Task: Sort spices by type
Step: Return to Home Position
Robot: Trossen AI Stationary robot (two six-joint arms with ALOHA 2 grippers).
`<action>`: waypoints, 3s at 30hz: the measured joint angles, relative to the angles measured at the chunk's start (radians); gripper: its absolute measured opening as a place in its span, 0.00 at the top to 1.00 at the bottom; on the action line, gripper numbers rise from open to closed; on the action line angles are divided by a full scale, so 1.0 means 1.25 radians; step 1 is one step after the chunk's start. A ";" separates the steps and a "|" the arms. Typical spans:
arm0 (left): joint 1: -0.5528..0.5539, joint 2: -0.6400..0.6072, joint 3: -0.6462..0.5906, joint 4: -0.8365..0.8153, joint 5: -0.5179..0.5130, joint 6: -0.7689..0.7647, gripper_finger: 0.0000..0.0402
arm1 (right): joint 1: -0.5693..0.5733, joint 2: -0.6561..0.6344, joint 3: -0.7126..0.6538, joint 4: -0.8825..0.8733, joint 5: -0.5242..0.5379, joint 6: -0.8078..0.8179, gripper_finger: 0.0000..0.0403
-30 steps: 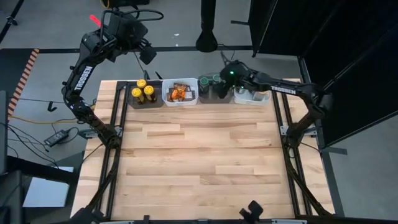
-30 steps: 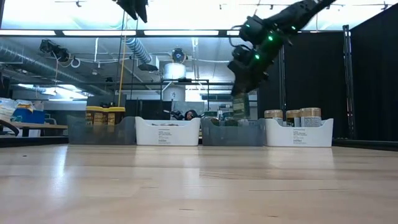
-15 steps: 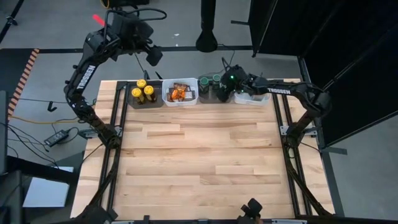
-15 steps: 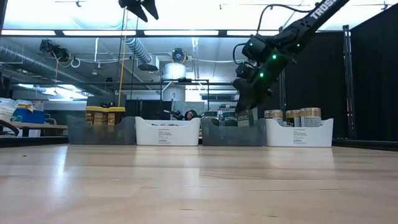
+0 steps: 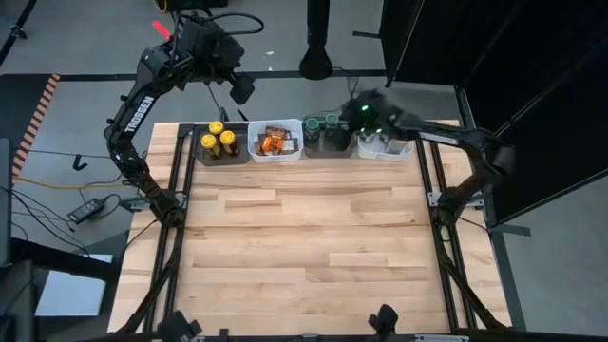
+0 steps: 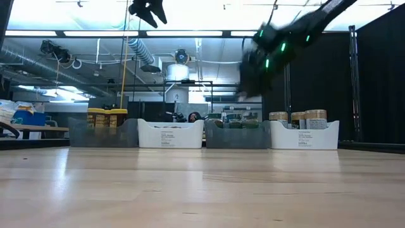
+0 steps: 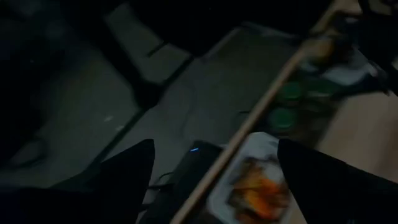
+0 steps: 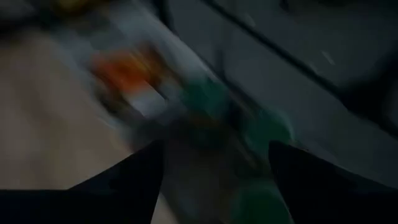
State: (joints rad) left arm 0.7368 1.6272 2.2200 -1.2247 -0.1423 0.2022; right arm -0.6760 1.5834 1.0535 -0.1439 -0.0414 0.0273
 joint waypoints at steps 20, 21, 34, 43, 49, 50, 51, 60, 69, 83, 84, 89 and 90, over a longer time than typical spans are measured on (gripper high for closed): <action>-0.359 -0.590 -0.766 0.632 0.222 -0.194 0.14 | 0.273 -1.097 -0.272 -0.168 -0.235 0.208 0.28; -0.389 -0.643 -0.873 0.721 0.192 -0.216 0.14 | 0.284 -1.151 -0.326 -0.104 -0.236 0.232 0.29; -0.566 -0.969 -1.553 1.285 0.045 -0.354 0.14 | 0.402 -1.152 -0.727 0.338 -0.123 0.298 0.29; -0.618 -0.975 -1.769 1.522 -0.030 -0.418 0.14 | 0.578 -1.044 -0.836 0.472 0.158 0.269 0.29; -0.633 -0.973 -1.769 1.445 -0.032 -0.414 0.14 | 0.640 -1.001 -0.838 0.477 0.222 0.282 0.29; -0.633 -0.973 -1.769 1.445 -0.036 -0.412 0.14 | 0.645 -0.993 -0.838 0.469 0.221 0.275 0.29; -0.632 -0.973 -1.769 1.447 -0.037 -0.411 0.14 | 0.647 -0.985 -0.838 0.461 0.219 0.269 0.29; -0.632 -0.972 -1.769 1.439 -0.037 -0.409 0.14 | 0.650 -0.964 -0.838 0.465 0.218 0.269 0.30; -0.632 -0.972 -1.769 1.439 -0.037 -0.408 0.14 | 0.650 -0.963 -0.838 0.467 0.218 0.269 0.28; -0.632 -0.972 -1.769 1.439 -0.036 -0.408 0.14 | 0.650 -0.963 -0.838 0.466 0.218 0.269 0.28; -0.632 -0.972 -1.769 1.439 -0.036 -0.408 0.14 | 0.650 -0.963 -0.838 0.466 0.218 0.269 0.28; -0.632 -0.972 -1.769 1.439 -0.036 -0.408 0.14 | 0.650 -0.963 -0.838 0.466 0.218 0.269 0.29; -0.632 -0.972 -1.769 1.439 -0.036 -0.408 0.14 | 0.650 -0.963 -0.838 0.466 0.218 0.269 0.29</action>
State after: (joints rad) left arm -0.0528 0.4122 0.0082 0.5735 -0.1879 -0.3077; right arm 0.1364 0.3798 0.0059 0.4389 0.2310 0.3635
